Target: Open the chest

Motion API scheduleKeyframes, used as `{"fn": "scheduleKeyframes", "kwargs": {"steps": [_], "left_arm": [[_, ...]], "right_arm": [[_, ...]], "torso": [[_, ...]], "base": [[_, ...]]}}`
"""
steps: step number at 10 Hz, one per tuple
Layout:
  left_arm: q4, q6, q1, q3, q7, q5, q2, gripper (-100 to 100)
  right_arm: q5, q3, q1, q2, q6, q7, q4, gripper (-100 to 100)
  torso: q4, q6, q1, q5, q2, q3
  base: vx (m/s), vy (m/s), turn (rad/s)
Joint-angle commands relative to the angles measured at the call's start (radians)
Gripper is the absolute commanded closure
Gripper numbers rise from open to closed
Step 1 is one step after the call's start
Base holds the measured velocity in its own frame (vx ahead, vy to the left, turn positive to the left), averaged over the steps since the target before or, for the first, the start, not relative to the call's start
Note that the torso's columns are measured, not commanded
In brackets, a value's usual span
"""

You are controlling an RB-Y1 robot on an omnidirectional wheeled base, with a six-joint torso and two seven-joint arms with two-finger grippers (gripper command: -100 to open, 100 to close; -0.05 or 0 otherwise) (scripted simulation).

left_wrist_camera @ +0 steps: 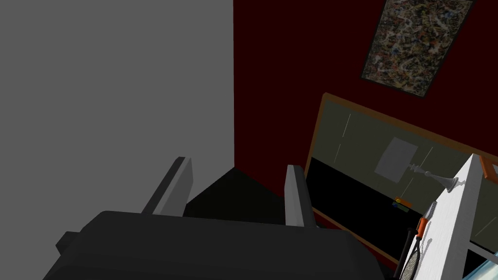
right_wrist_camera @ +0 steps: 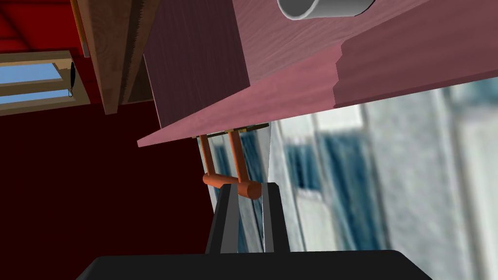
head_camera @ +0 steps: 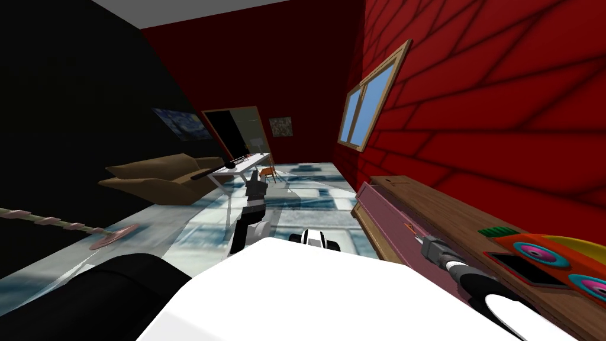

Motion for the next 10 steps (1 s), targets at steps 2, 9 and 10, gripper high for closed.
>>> {"fn": "scheduleKeyframes", "kwargs": {"steps": [2, 9, 10], "left_arm": [[0.0, 0.0, 0.0, 0.0, 0.0, 0.0, 0.0, 0], [0.0, 0.0, 0.0, 0.0, 0.0, 0.0, 0.0, 0], [0.0, 0.0, 0.0, 0.0, 0.0, 0.0, 0.0, 0]], "right_arm": [[-0.028, -0.026, 0.069, 0.015, 0.031, 0.011, -0.019, 100], [-0.081, -0.102, 0.166, -0.034, 0.03, 0.0, -0.069, -100], [-0.081, -0.102, 0.166, -0.034, 0.03, 0.0, -0.069, -100]], "torso": [[-0.001, -0.006, 0.004, -0.002, -0.003, -0.001], [0.0, -0.004, 0.004, 0.0, -0.003, -0.001], [0.0, -0.004, 0.005, 0.001, -0.002, -0.001]], "base": [[-0.029, 0.099, 0.163], [-0.01, 0.073, 0.057], [0.003, 0.018, -0.005]]}}
